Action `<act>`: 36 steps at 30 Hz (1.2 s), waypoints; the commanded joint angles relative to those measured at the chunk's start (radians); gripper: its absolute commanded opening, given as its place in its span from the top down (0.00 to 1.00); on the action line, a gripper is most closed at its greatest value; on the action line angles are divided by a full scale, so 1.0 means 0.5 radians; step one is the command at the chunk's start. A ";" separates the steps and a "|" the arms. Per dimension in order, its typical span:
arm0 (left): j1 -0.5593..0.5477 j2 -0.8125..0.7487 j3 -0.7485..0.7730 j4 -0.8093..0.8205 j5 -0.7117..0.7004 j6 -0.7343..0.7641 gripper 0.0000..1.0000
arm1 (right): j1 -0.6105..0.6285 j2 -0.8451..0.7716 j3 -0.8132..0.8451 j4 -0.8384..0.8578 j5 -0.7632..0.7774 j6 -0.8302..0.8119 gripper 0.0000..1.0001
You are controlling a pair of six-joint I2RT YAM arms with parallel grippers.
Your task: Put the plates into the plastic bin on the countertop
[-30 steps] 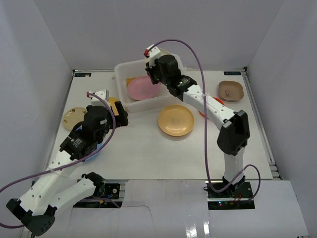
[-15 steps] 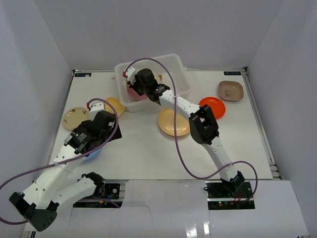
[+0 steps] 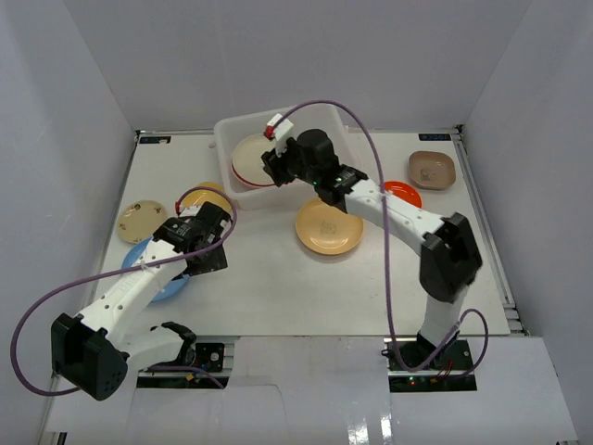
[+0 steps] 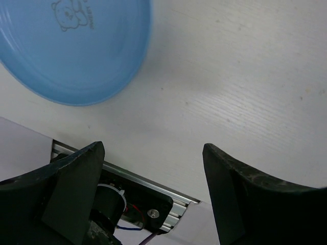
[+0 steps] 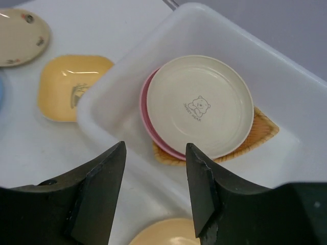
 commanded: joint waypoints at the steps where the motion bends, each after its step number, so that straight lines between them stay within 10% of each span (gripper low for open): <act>1: 0.207 -0.032 -0.005 -0.016 -0.027 -0.011 0.12 | 0.006 -0.525 -0.499 0.345 -0.132 0.304 0.43; 6: 0.391 0.191 0.059 0.070 0.038 0.093 0.20 | 0.036 -1.010 -1.328 0.575 -0.105 0.687 0.43; 16: 0.511 0.731 0.106 0.687 0.013 0.280 0.25 | 0.076 -1.498 -1.970 0.572 0.131 0.718 0.45; 29: 0.652 1.103 0.029 0.914 -0.140 0.397 0.26 | 0.082 -1.061 -1.747 0.119 0.095 0.259 0.27; 36: 0.664 1.149 0.011 0.966 -0.079 0.434 0.58 | 0.085 -0.796 -1.636 0.042 0.168 0.197 0.35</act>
